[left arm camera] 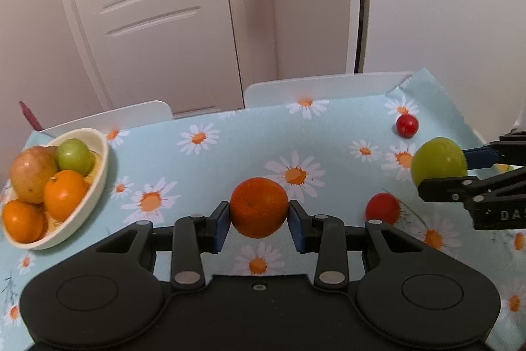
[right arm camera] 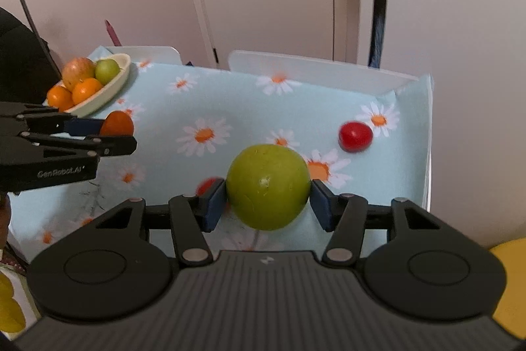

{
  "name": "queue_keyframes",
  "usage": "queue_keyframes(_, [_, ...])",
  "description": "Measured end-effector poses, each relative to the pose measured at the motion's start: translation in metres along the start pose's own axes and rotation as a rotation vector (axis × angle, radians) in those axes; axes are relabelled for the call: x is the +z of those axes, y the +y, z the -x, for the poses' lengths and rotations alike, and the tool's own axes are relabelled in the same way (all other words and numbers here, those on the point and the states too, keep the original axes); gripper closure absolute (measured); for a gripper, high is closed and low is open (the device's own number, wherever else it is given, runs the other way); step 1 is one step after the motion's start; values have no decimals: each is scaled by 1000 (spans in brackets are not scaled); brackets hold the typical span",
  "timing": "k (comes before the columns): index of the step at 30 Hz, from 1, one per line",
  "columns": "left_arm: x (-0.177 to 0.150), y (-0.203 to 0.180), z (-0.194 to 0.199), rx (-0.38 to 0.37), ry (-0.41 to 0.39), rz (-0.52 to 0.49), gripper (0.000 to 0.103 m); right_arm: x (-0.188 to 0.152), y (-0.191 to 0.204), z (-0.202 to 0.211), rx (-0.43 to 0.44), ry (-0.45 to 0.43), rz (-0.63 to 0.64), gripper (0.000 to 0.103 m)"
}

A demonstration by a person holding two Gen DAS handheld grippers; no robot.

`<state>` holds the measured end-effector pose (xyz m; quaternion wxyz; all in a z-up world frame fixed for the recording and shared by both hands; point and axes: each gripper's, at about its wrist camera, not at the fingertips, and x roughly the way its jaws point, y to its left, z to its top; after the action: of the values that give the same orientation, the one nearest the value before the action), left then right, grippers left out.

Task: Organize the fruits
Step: 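Carry the tangerine with the left gripper into the bowl and release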

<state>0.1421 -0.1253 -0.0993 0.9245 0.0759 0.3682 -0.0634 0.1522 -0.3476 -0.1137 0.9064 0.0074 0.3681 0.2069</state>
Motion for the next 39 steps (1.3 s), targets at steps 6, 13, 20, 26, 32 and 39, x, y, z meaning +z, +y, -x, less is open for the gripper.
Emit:
queue_keyframes(6, [5, 18, 41, 27, -38, 37, 62, 27, 31, 16, 41, -31, 42, 33])
queue_keyframes(13, [12, 60, 73, 79, -79, 78, 62, 58, 82, 16, 88, -63, 80, 33])
queue_keyframes(20, [16, 113, 94, 127, -101, 105, 62, 90, 133, 11, 118, -83, 83, 33])
queue_keyframes(26, [23, 169, 97, 165, -109, 134, 62, 117, 176, -9, 123, -86, 77, 33])
queue_keyframes(32, [29, 224, 82, 187, -102, 136, 62, 138, 212, -42, 121, -76, 54, 33])
queue_keyframes(39, [35, 267, 55, 180, -87, 106, 62, 153, 247, -83, 110, -51, 29, 33])
